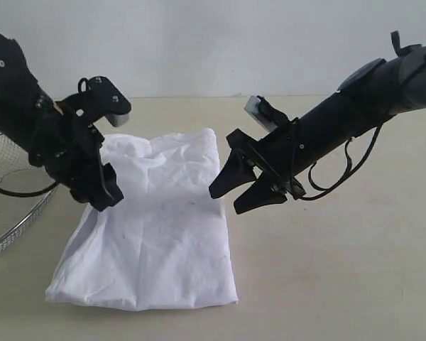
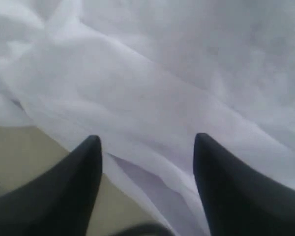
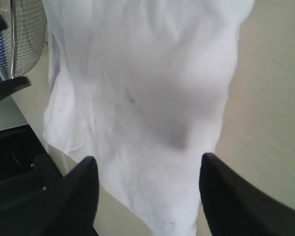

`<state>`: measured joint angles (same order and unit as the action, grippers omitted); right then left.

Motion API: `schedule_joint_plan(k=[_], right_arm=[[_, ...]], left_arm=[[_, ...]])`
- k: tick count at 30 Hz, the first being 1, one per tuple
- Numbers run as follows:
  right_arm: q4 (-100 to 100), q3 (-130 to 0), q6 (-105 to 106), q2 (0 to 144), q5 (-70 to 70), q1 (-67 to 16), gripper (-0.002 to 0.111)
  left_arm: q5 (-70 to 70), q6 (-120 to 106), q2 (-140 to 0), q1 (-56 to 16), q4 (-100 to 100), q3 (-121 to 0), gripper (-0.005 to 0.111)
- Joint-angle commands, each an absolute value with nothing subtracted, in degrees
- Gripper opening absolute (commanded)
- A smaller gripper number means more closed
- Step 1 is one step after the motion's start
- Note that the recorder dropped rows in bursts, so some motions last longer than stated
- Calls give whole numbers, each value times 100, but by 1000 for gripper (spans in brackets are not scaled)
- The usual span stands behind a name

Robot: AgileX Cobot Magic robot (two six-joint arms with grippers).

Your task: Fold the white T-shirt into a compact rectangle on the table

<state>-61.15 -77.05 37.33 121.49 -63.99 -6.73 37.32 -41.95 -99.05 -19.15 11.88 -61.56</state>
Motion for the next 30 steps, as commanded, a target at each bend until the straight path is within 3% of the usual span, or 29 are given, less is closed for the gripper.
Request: schedule_joint_plan(k=[1, 17, 30], right_arm=[[-6329, -7727, 3922, 12119, -6450, -630, 54], [-6371, -7727, 3993, 12119, -6440, -630, 54], [-6268, -7727, 4066, 12119, -6339, -630, 54]], left_arm=[[3605, -3963, -10291, -1999, 979, -6123, 52], [3873, -2142, -10601, -1999, -1212, -6135, 52], [3621, -2015, -9683, -1999, -528, -6135, 52]])
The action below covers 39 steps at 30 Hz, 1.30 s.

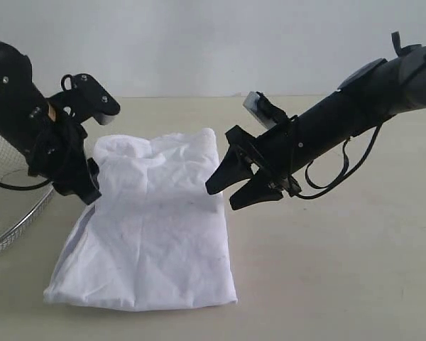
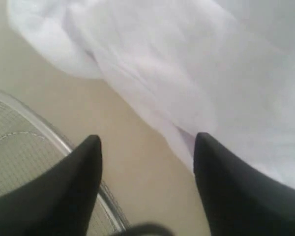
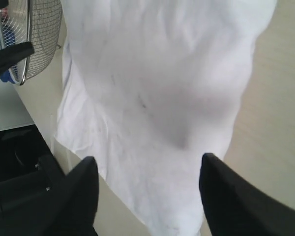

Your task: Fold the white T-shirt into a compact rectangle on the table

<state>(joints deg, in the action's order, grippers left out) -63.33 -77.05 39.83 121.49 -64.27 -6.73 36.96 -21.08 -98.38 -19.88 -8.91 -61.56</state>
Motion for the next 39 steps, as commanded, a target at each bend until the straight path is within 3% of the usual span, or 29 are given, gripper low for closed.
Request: schedule_joint_plan(k=[1, 8, 39], right_arm=[[-6241, -7727, 4066, 12128, -6308, -630, 54], [-6266, -7727, 4007, 12141, -6025, -630, 54], [-6950, -7727, 4426, 12929, -5827, -677, 54]], left_arm=[[3594, -2015, -9700, -1999, -461, -6135, 52], [3449, -2050, -10035, -1999, -382, -6135, 47], [3428, -2050, -10266, -1999, -710, -6135, 47]])
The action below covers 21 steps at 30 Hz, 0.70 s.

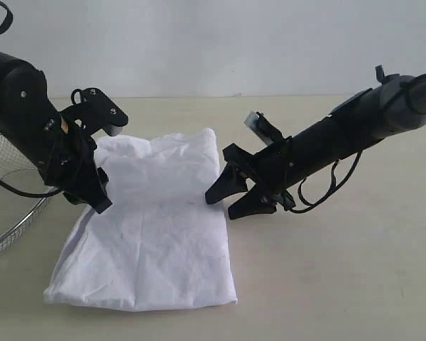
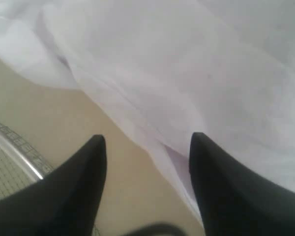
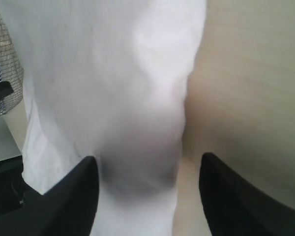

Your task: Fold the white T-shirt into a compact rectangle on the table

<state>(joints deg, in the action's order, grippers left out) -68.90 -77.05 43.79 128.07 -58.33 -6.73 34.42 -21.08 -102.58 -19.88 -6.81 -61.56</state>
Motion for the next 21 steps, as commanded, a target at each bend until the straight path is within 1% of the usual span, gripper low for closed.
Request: schedule_joint_plan(k=[1, 21], right_arm=[[-6950, -7727, 4426, 12942, -5816, -704, 54], [-7422, -7727, 4579, 13078, -5523, -1258, 54]], left_arm=[[3445, -2050, -10266, -1999, -710, -6135, 47], [3455, -2050, -10266, -1999, -753, -6135, 47]])
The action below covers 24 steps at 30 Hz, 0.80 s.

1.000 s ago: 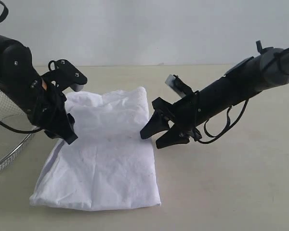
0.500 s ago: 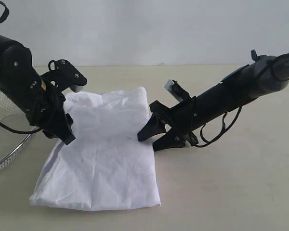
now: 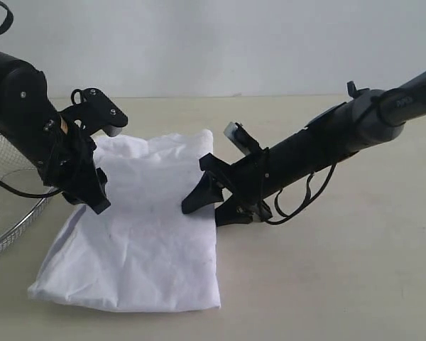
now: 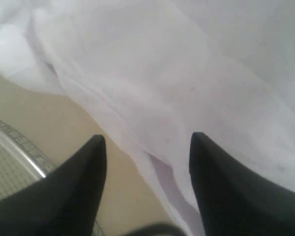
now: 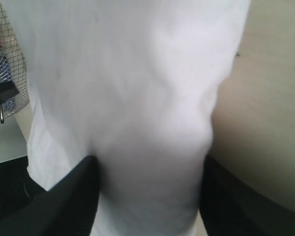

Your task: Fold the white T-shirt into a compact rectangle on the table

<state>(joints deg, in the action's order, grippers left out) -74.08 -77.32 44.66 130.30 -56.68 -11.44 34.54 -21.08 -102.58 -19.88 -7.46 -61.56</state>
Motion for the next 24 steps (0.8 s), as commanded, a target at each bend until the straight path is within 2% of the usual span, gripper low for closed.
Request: schedule_joint_plan(k=[1, 12, 18, 24], right_arm=[[-7422, -7727, 4579, 13078, -5523, -1272, 54], [-7422, -7727, 4579, 13078, -5423, -1317, 53], [-7431, -7727, 4579, 13078, -5423, -1317, 41], [-7450, -7727, 4579, 13078, -5355, -1317, 41]], left_arm=[[3455, -2050, -10266, -1999, -753, -6135, 47], [3585, -2050, -10865, -1999, -753, -6135, 44], [3323, -2050, -11092, -1999, -735, -6135, 44], [3282, -2065, -11132, -1999, -755, -6135, 44]])
